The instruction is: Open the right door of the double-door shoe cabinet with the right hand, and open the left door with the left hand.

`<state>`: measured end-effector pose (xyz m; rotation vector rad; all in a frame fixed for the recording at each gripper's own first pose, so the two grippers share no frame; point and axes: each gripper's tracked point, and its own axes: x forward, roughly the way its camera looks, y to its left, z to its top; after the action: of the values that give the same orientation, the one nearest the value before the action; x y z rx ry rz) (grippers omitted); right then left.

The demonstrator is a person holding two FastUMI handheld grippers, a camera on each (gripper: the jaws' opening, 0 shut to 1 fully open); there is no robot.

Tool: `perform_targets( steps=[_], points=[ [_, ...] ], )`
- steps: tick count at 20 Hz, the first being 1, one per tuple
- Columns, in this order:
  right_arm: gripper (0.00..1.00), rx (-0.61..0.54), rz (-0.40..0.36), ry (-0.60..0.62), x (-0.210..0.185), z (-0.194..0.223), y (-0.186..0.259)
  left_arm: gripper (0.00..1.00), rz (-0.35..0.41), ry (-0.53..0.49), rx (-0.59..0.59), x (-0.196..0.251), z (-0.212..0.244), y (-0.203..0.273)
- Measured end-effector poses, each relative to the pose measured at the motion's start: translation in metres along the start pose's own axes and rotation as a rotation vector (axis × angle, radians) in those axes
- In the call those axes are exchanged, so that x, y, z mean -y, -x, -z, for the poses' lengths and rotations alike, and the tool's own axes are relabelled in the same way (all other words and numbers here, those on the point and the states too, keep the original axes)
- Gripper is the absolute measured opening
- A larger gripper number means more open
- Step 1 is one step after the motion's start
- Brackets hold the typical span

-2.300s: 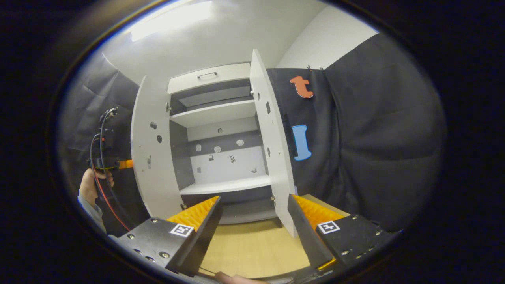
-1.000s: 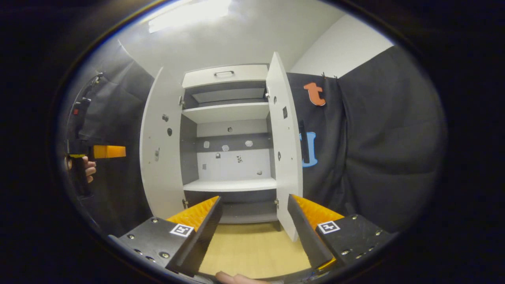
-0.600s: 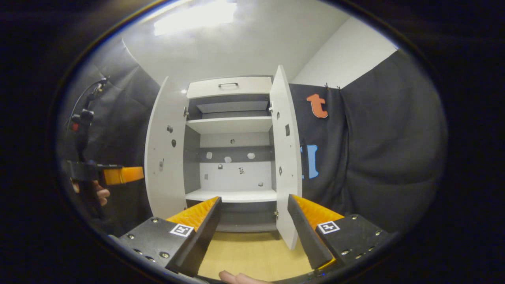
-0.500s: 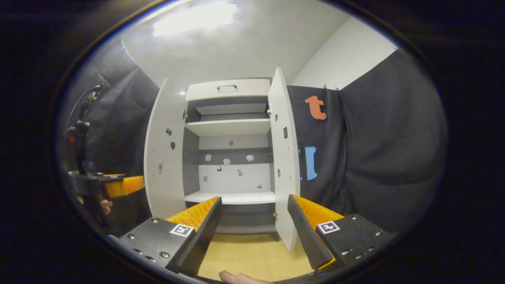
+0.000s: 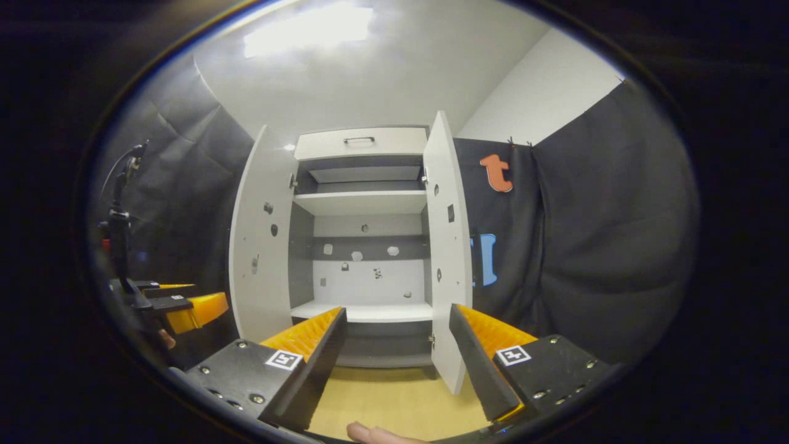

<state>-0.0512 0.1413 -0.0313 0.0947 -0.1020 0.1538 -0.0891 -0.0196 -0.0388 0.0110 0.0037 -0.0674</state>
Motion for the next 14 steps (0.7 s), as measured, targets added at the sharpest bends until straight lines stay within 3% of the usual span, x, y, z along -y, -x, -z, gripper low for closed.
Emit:
perform_targets(
  steps=[11,14],
  points=[
    [0.99,0.015,0.014,0.009,-0.0002,-0.0053,-0.004,0.93,0.018,0.015,0.021,0.0018,-0.0013,0.0013],
    [0.98,0.024,0.016,0.014,0.0008,-0.0078,-0.0027,0.96,0.019,0.001,0.038,0.0013,-0.0059,0.0042]
  ],
)
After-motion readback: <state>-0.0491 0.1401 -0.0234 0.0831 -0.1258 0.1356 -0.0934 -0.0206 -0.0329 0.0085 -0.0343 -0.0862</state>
